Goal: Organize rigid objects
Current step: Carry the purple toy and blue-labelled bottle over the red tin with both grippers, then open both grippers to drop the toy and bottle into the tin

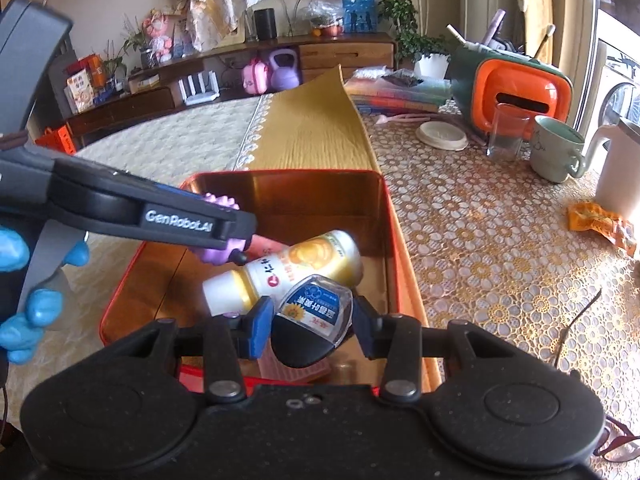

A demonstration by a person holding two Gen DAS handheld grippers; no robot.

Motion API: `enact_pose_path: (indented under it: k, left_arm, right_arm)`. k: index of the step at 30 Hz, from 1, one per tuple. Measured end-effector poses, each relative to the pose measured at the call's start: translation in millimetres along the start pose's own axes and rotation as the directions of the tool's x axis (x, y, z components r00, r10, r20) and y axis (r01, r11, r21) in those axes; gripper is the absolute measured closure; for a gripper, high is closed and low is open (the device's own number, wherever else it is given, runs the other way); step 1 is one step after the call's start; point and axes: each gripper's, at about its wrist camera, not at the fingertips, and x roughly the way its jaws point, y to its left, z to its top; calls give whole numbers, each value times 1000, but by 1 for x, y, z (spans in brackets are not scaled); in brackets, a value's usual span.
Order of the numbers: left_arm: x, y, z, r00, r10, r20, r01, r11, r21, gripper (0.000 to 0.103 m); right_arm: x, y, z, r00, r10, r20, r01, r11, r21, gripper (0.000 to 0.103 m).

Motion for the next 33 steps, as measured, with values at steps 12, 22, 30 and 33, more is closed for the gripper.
enact_pose_path:
  k: [12,22,30,33]
  left_arm:
    - [14,-2,-9,999,4,-38,-4,1000,-8,53]
    - [10,-5,-12,999,14,-43,-14,1000,4,52]
    - [-9,-10,-18,1000,3,-5,-3,1000,23,42]
    - [-17,-8,-20,1000,-2,2,2,1000,18,42]
  right_arm:
    - [9,1,-3,999,-17,-37,17,1000,7,61]
    - [2,-1,-4,999,-15,-29,16,999,30,58]
    - [-10,-2,-6,1000,-2,-6,3,998,58,52]
    - [-16,0,-6,1000,-3,6,3,998,60,52]
